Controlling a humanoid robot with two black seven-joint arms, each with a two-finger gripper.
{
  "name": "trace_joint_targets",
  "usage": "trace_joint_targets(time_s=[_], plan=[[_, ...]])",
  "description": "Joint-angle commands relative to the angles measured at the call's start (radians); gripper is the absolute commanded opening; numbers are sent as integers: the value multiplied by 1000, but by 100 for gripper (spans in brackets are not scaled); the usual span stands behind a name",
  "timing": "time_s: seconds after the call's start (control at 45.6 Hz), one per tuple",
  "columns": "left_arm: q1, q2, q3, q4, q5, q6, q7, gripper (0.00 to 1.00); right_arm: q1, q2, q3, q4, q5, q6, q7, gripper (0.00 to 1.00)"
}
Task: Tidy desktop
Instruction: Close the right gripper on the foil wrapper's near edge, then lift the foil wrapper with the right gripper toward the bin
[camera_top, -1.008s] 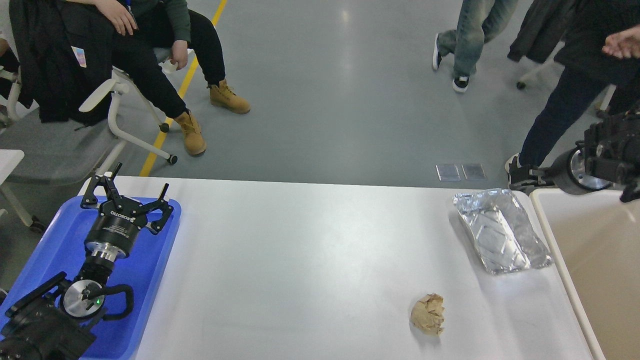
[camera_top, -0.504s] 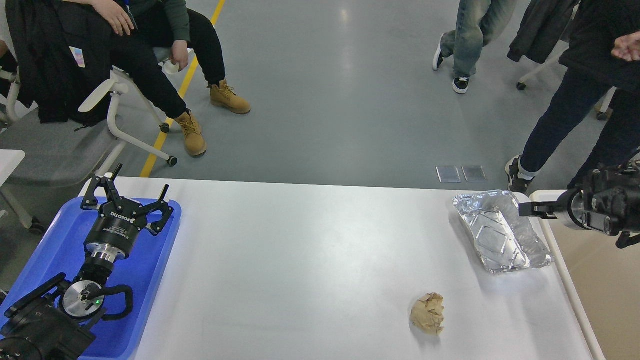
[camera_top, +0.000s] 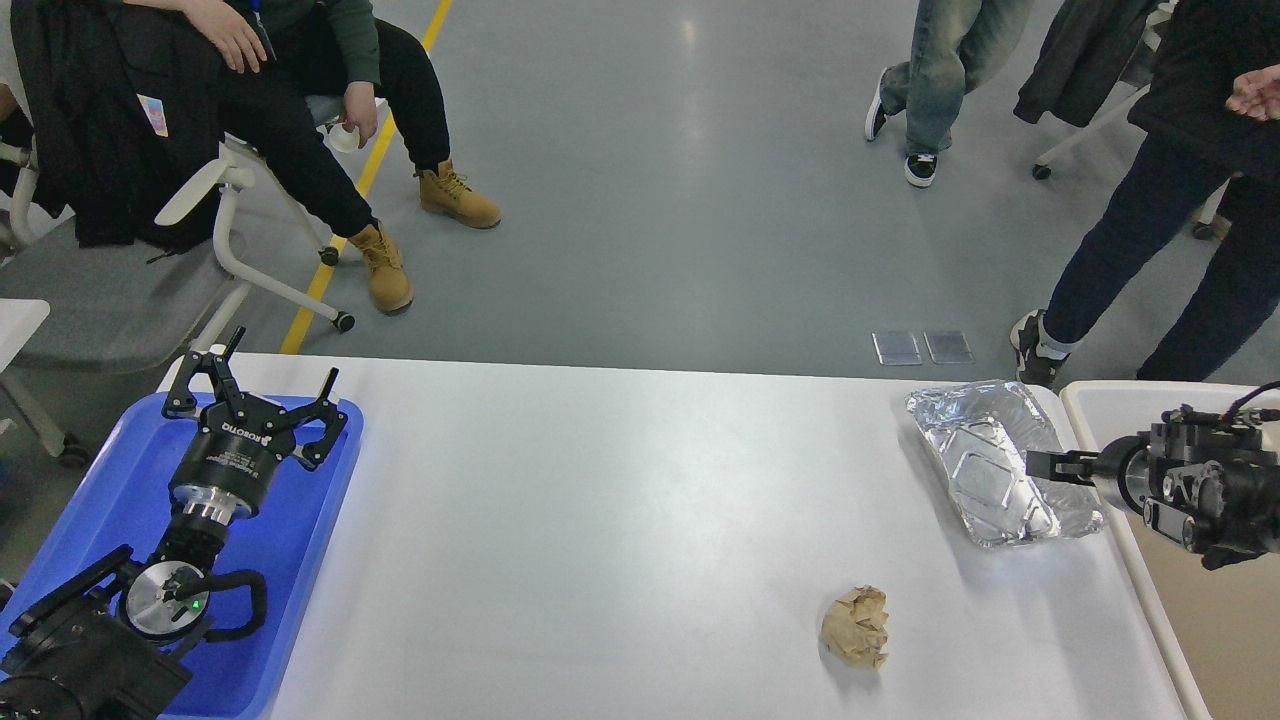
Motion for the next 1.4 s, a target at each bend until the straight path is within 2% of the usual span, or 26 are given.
trace_joint_targets(time_s=[0.0,0.197,0.307,0.394,0.504,0.613,0.723,0.876,0.964,1.227,1.38], plan=[[0,1,0,0,0,0,0,99,-82,9,32,-64,-46,-58,4,99],[1,1,0,0,0,0,0,99,-107,20,32,-62,-109,-112,7,96],[0,-1,0,0,0,0,0,99,-118,23,32,-62,-135,-128,7,87],[0,1,0,0,0,0,0,99,-122,26,34,-61,-136,-133,7,86],[0,-1,0,0,0,0,0,99,-133,29,40,-61,-144,-133,7,78],[0,-1,0,0,0,0,0,99,-134,34,40,-61,-167,-133,7,68],[0,1,0,0,0,0,0,99,-139,35,40,-59,-179,-132,7,52],[0,1,0,0,0,0,0,99,-142,41,42,-59,-179,-132,7,40],[0,-1,0,0,0,0,0,99,-147,44,42,-59,-179,-132,7,28],[0,1,0,0,0,0,0,99,-147,44,40,-50,-181,-122,9,6],[0,-1,0,0,0,0,0,99,-142,44,40,-42,-179,-119,16,0]])
